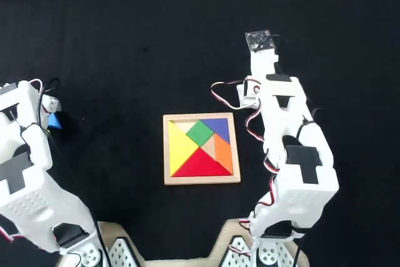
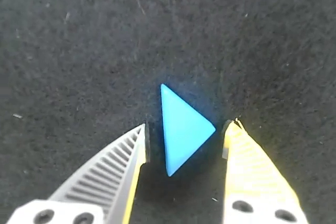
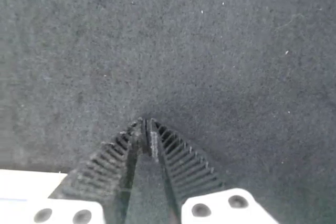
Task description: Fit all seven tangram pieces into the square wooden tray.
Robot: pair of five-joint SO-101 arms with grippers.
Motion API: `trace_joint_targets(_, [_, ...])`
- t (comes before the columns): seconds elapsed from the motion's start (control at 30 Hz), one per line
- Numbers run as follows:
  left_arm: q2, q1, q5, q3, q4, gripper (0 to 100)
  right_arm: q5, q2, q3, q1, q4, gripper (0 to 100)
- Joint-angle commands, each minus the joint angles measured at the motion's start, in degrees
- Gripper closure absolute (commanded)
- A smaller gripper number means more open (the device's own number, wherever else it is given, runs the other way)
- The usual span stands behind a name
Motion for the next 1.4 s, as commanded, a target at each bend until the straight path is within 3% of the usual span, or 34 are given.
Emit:
trace_joint_targets(0.0, [-0.44,0.66,0.70,-3.21,-0.26,76,0.53,-0.31,-3.12,-0.79,-0.26,98.7])
trace_joint_targets(0.47, [-0.35,0.31,0.88,-2.77,-1.32,76,0.53,-0.31,-3.03,-0.79,-0.26,98.7])
trace_joint_targets(0.67, [-0.35,0.22,0.70,-1.71,-2.81,84,0.53,-0.31,-3.03,-0.79,-0.26,98.7])
trace_joint_targets(1.2, [-0.35,0.31,0.70,-1.54,-2.29,85,0.53,-0.31,-3.03,-0.79,-0.26,98.7])
trace_joint_targets(1.37, [0.70,0.40,0.70,-1.27,-2.64,93,0.53,-0.31,-3.03,-0.79,-0.26,98.7])
